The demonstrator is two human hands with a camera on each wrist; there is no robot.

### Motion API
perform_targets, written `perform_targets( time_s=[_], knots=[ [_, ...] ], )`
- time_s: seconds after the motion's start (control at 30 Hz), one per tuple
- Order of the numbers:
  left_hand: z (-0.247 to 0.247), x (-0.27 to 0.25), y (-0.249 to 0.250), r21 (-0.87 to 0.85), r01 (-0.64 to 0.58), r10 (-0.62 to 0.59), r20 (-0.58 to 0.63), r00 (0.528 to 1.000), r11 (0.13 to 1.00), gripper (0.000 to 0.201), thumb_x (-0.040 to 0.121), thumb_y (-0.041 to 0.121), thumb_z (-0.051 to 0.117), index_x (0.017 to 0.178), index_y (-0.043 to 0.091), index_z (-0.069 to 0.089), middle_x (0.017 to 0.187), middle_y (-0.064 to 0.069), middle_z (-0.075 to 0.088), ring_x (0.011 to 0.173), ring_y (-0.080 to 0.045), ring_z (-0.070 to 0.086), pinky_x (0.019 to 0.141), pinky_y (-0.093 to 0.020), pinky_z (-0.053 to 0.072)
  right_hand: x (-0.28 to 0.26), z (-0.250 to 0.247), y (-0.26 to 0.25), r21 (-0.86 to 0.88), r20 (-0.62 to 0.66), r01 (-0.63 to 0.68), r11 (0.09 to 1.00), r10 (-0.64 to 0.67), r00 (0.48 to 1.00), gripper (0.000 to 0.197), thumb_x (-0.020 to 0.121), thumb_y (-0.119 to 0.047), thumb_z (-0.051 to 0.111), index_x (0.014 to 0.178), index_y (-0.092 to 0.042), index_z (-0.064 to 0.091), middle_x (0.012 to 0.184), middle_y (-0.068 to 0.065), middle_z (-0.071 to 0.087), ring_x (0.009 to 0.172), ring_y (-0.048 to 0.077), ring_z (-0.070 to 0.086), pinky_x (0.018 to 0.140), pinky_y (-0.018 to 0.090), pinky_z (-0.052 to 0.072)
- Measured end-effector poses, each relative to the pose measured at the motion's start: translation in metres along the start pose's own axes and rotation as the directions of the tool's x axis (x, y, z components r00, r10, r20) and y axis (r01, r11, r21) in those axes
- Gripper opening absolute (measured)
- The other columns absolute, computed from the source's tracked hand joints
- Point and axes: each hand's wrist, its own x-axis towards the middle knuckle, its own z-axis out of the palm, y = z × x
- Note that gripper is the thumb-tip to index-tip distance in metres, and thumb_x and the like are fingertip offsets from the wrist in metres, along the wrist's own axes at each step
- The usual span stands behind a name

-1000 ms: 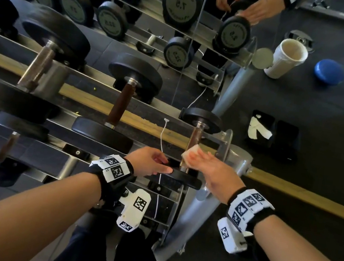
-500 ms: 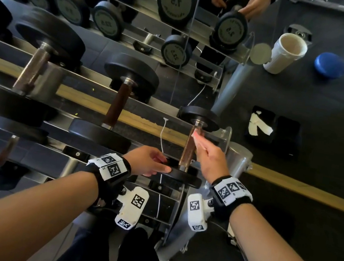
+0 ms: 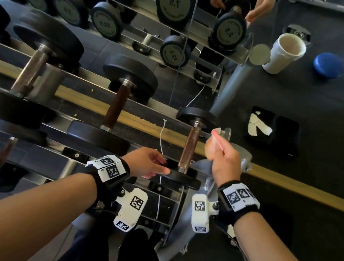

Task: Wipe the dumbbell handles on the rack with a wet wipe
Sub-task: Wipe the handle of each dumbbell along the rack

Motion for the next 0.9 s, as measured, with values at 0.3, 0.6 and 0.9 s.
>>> perform_targets(
  time_s=[0.3, 0.6, 0.9],
  knots=[
    [0.000, 0.000, 0.000, 0.003, 0.004, -0.004, 0.002, 1.000, 1.000, 0.031, 0.082, 0.038, 0.075, 0.107, 0.026, 0.063, 0.101, 0.003, 0.067, 0.092, -0.014, 0.070, 0.085, -0.032, 0.059, -0.001, 0.028, 0.010, 0.004, -0.038, 0.061, 0.998, -0.061, 0.997, 0.034, 0.102, -0.027, 0.050, 0.111, -0.057, 0.062, 0.097, -0.044, 0.063, 0.094, -0.018, 0.059, 0.070, -0.001, 0.044],
    [0.001, -0.004, 0.005, 0.005, 0.024, -0.024, 0.008, 1.000, 1.000, 0.039, 0.086, 0.035, 0.073, 0.119, 0.018, 0.061, 0.105, 0.002, 0.065, 0.100, -0.020, 0.069, 0.088, -0.034, 0.058, 0.013, 0.033, 0.009, -0.158, -0.156, 0.101, 0.982, -0.125, 0.980, 0.010, 0.099, -0.029, 0.054, 0.105, -0.036, 0.057, 0.093, -0.019, 0.061, 0.082, -0.008, 0.059, 0.063, 0.004, 0.040],
    [0.001, -0.003, 0.002, -0.002, 0.012, -0.012, 0.002, 1.000, 1.000, 0.032, 0.085, 0.036, 0.073, 0.113, 0.024, 0.061, 0.105, 0.003, 0.065, 0.095, -0.015, 0.068, 0.088, -0.034, 0.058, 0.001, 0.030, 0.013, -0.284, 0.174, 0.231, 0.931, -0.186, 0.967, 0.033, 0.101, -0.021, 0.055, 0.133, -0.023, 0.061, 0.108, -0.013, 0.065, 0.093, -0.011, 0.058, 0.084, -0.004, 0.037]
  ],
)
